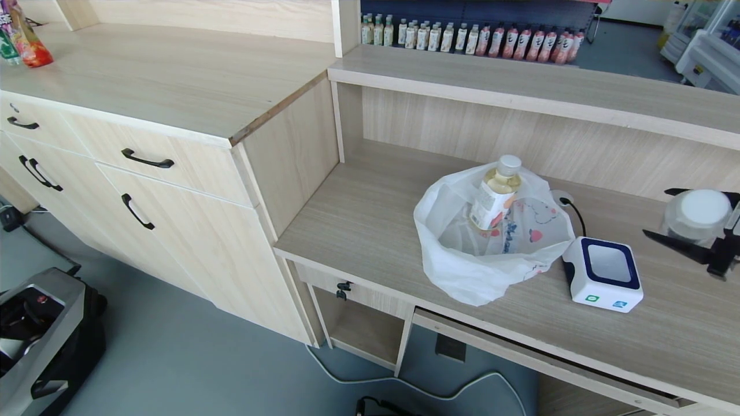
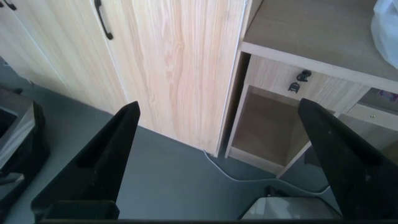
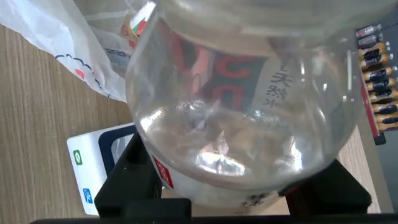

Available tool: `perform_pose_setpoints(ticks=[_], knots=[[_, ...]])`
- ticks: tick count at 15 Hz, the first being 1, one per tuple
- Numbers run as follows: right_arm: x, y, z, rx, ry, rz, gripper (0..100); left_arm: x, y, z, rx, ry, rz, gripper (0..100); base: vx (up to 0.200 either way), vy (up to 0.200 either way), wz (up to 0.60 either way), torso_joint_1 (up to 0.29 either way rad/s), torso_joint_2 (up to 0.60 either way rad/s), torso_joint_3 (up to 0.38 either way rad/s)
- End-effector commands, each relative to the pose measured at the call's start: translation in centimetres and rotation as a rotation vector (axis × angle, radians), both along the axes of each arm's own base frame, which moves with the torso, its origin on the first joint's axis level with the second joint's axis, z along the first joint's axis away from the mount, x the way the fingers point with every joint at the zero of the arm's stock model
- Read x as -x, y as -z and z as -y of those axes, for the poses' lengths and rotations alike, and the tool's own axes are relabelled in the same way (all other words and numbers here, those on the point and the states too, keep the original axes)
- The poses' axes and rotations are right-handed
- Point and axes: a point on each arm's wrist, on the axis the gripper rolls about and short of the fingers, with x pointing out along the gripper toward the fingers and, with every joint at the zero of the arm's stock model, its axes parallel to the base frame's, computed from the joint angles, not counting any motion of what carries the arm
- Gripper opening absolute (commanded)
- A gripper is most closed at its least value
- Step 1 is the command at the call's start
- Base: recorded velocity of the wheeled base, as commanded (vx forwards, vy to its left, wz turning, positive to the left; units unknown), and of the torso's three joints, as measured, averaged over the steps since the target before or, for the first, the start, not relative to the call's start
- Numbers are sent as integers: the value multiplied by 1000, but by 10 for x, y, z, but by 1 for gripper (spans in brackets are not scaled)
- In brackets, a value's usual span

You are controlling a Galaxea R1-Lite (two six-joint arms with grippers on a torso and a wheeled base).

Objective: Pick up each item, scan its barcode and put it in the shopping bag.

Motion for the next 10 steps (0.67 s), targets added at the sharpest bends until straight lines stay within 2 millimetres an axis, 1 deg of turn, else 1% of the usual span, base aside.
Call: perform_pose_setpoints(ticks=[1,2,6,7,8,9,10], knots=[[28,-17,8,17,89,55,0,0,0,0,0,0,1,100,0,0,0,0,0,0],[28,-16,7,-2,88,45,0,0,0,0,0,0,1,100,0,0,0,0,0,0],[23,-20,-6,-93,64,21,0,0,0,0,0,0,1,100,0,0,600,0,2,-1],[21,-22,-15,-128,52,9,0,0,0,0,0,0,1,100,0,0,600,7,-2,2],[20,-22,-22,-158,83,-4,0,0,0,0,0,0,1,100,0,0,600,2,2,2],[16,-22,-35,-209,142,-21,0,0,0,0,0,0,1,100,0,0,600,12,2,2],[13,-22,-42,-243,164,-32,0,0,0,0,0,0,-1,100,0,0,600,-2,2,-2]])
